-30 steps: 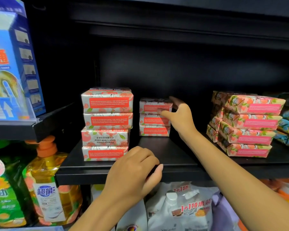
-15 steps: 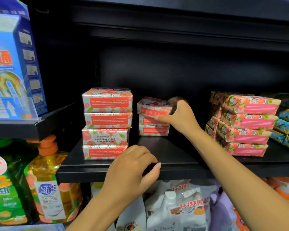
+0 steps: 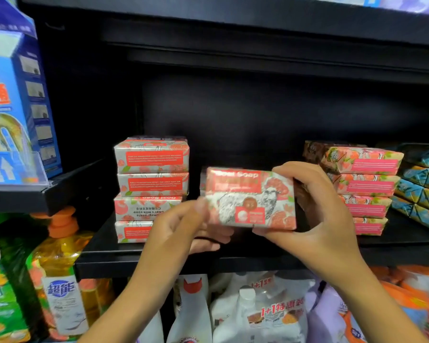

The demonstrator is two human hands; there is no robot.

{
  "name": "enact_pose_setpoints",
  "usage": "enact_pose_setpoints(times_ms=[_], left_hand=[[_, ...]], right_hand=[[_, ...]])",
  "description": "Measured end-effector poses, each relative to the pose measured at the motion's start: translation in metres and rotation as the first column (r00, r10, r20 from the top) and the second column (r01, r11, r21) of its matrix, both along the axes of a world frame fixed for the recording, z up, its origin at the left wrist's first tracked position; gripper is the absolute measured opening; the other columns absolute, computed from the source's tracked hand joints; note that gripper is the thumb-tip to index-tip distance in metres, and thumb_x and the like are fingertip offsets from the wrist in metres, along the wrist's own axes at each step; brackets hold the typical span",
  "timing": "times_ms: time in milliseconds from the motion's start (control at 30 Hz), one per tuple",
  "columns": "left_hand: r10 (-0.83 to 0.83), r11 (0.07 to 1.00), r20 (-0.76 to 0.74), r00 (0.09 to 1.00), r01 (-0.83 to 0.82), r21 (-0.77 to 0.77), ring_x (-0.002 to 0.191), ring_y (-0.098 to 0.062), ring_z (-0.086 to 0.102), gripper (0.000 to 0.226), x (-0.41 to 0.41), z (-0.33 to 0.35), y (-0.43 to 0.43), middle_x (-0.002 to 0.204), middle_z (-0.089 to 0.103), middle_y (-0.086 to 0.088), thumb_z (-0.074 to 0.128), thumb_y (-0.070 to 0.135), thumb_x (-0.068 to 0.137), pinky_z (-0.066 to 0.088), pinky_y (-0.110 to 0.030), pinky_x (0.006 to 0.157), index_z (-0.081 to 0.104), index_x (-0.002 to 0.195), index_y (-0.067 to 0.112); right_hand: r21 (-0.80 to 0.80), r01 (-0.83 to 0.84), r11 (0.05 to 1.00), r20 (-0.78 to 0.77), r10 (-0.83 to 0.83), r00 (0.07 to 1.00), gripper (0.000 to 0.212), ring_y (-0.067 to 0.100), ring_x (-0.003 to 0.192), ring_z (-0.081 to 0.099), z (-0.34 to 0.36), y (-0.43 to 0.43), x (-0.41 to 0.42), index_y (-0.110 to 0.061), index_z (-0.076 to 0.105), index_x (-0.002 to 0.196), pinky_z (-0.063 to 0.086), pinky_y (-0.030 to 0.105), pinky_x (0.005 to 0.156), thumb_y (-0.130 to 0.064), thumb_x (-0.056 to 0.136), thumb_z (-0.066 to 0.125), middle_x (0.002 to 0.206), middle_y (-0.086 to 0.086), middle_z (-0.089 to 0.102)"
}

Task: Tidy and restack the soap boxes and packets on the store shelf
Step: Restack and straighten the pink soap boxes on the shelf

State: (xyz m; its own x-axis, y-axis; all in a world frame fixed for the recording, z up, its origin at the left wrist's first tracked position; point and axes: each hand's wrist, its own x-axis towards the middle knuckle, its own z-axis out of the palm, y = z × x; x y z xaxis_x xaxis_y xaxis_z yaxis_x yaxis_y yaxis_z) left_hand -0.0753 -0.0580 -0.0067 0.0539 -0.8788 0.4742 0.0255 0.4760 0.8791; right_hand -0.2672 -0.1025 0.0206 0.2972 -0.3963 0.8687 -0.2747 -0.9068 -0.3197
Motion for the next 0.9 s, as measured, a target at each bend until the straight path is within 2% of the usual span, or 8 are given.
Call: enact_pose_setpoints(times_ms=[133, 233, 333, 533, 633, 733, 833, 900], left_hand=[[0.058, 0.994, 0.047, 0.997, -0.054, -0.096, 0.082, -0.014, 0.072, 0.040, -0.001, 0.008, 0.004, 0.089, 0.075, 0.001, 0.082, 0.036, 0.065, 0.053, -0.015, 0.066, 0.070, 0.094, 0.012], [0.143, 0.976, 0.082, 0.986, -0.127, -0.179, 0.084, -0.008, 0.071, 0.042, 0.001, 0.007, 0.007, 0.091, 0.075, 0.008, 0.074, 0.036, 0.064, 0.053, -0.012, 0.067, 0.067, 0.097, 0.011], [0.226, 0.949, 0.143, 0.963, -0.185, -0.254, 0.089, -0.002, 0.069, 0.041, 0.003, 0.006, 0.009, 0.096, 0.072, 0.015, 0.085, 0.037, 0.065, 0.052, -0.010, 0.070, 0.065, 0.098, 0.023], [0.150, 0.970, 0.149, 0.977, -0.116, -0.215, 0.093, -0.005, 0.067, 0.060, 0.008, 0.009, 0.008, 0.101, 0.067, 0.015, 0.087, 0.040, 0.047, 0.053, -0.014, 0.069, 0.058, 0.099, 0.032], [0.099, 0.988, 0.116, 0.988, -0.084, -0.132, 0.088, -0.008, 0.069, 0.073, 0.013, 0.011, 0.010, 0.100, 0.068, 0.015, 0.085, 0.047, 0.037, 0.054, -0.017, 0.063, 0.060, 0.103, 0.027], [0.106, 0.986, 0.120, 0.987, -0.089, -0.138, 0.087, -0.008, 0.069, 0.064, 0.017, 0.012, 0.011, 0.097, 0.071, 0.011, 0.085, 0.040, 0.036, 0.054, -0.016, 0.062, 0.065, 0.096, 0.031], [0.196, 0.959, 0.164, 0.967, -0.153, -0.240, 0.090, -0.003, 0.068, 0.066, 0.017, 0.012, 0.014, 0.100, 0.069, 0.015, 0.086, 0.040, 0.036, 0.053, -0.013, 0.064, 0.064, 0.098, 0.038], [0.316, 0.913, 0.212, 0.925, -0.235, -0.333, 0.093, 0.001, 0.065, 0.068, 0.018, 0.011, 0.016, 0.103, 0.067, 0.019, 0.086, 0.046, 0.039, 0.052, -0.011, 0.068, 0.061, 0.102, 0.042]], right_hand=[[-0.107, -0.004, 0.994, -0.145, -0.012, 0.989, 0.060, 0.010, 0.119, 0.046, 0.002, 0.006, 0.005, -0.018, 0.045, 0.122, 0.041, 0.018, 0.094, -0.022, 0.071, 0.076, 0.122, -0.010, 0.045], [0.160, -0.108, 0.981, -0.162, 0.134, 0.978, 0.073, 0.008, 0.123, 0.046, 0.000, 0.005, 0.001, -0.031, 0.040, 0.131, 0.045, 0.018, 0.092, -0.035, 0.067, 0.077, 0.130, -0.021, 0.043], [0.393, -0.292, 0.872, 0.039, 0.302, 0.953, 0.074, 0.003, 0.113, 0.056, 0.001, 0.002, -0.001, -0.034, 0.049, 0.128, 0.048, 0.015, 0.085, -0.032, 0.062, 0.083, 0.122, -0.020, 0.057], [-0.037, -0.035, 0.999, -0.059, 0.033, 0.998, 0.032, 0.003, 0.102, 0.060, -0.001, 0.006, 0.008, -0.015, 0.063, 0.102, 0.047, 0.014, 0.083, -0.023, 0.073, 0.074, 0.103, -0.013, 0.065], [-0.313, 0.037, 0.949, -0.109, -0.075, 0.991, 0.024, 0.010, 0.109, 0.056, -0.007, 0.007, 0.011, -0.002, 0.063, 0.101, 0.043, 0.019, 0.095, -0.013, 0.079, 0.064, 0.107, 0.003, 0.062], [-0.376, 0.031, 0.926, -0.147, -0.093, 0.985, 0.027, 0.014, 0.115, 0.053, -0.010, 0.006, 0.015, -0.007, 0.056, 0.107, 0.040, 0.024, 0.100, -0.012, 0.081, 0.063, 0.112, 0.007, 0.060], [-0.212, 0.025, 0.977, -0.221, -0.073, 0.973, 0.052, 0.008, 0.125, 0.045, -0.008, 0.002, 0.012, -0.019, 0.051, 0.124, 0.039, 0.022, 0.102, -0.034, 0.077, 0.068, 0.132, -0.003, 0.051], [0.178, -0.116, 0.977, -0.224, 0.155, 0.962, 0.086, 0.005, 0.126, 0.045, -0.004, 0.001, 0.009, -0.031, 0.039, 0.138, 0.039, 0.020, 0.101, -0.044, 0.063, 0.079, 0.136, -0.015, 0.047]])
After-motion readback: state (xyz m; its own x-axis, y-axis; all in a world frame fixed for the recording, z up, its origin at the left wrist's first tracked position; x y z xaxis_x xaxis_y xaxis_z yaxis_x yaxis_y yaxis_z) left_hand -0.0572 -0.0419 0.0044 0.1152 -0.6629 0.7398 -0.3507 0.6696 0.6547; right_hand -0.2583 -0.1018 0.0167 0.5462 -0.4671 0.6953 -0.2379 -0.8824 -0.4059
